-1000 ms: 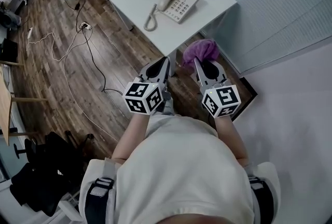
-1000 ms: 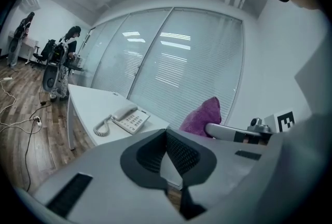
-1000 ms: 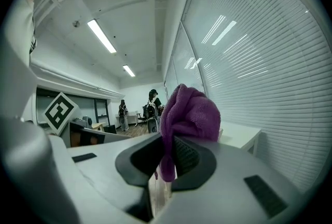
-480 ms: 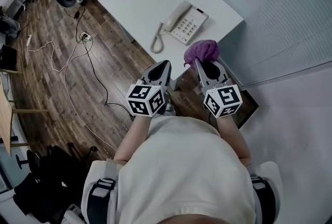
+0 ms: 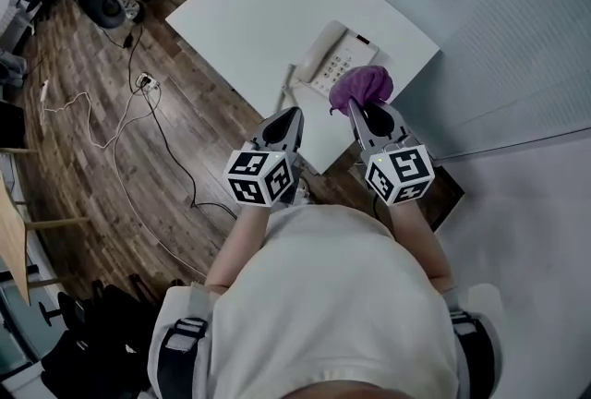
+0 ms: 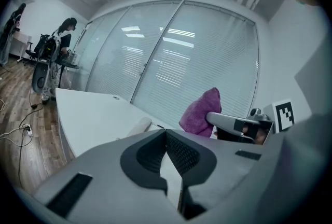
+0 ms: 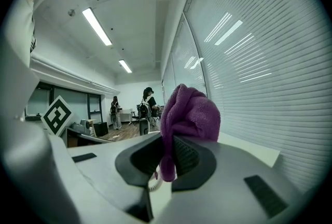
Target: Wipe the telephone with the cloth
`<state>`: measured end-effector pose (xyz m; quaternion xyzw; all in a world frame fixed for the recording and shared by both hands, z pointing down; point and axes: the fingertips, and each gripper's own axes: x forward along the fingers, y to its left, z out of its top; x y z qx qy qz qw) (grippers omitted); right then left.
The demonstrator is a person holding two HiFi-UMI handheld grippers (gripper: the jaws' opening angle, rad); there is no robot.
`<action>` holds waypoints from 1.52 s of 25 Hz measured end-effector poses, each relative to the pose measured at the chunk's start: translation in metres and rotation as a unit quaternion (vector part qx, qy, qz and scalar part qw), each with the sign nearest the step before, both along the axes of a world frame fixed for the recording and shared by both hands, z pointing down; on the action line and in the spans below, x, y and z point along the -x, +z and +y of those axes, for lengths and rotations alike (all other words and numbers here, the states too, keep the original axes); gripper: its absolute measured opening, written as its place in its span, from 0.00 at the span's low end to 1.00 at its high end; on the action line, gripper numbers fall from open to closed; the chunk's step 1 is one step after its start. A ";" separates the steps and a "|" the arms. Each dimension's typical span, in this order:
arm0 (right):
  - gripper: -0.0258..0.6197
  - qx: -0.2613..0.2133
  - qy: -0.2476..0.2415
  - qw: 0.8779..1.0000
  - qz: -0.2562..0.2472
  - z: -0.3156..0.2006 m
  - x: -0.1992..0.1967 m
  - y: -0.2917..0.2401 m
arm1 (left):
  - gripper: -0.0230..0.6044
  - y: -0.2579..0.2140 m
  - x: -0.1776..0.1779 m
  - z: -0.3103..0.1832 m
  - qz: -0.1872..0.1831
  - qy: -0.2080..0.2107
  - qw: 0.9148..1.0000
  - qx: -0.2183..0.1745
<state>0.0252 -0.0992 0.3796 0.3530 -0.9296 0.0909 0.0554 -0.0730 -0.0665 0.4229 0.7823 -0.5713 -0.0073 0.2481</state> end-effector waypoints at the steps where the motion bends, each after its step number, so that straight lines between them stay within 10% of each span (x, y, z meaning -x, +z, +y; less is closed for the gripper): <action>1: 0.11 0.000 0.003 1.000 0.002 -0.005 0.004 0.000 | 0.07 0.000 0.004 -0.005 0.001 0.003 1.000 0.000; 21: 0.11 -0.004 0.052 0.989 0.136 -0.130 0.042 0.028 | 0.07 0.028 0.066 -0.066 0.000 0.062 0.998 0.022; 38: 0.11 -0.032 0.027 0.916 0.399 -0.213 0.056 0.080 | 0.07 0.048 0.078 -0.072 0.023 0.027 0.998 0.044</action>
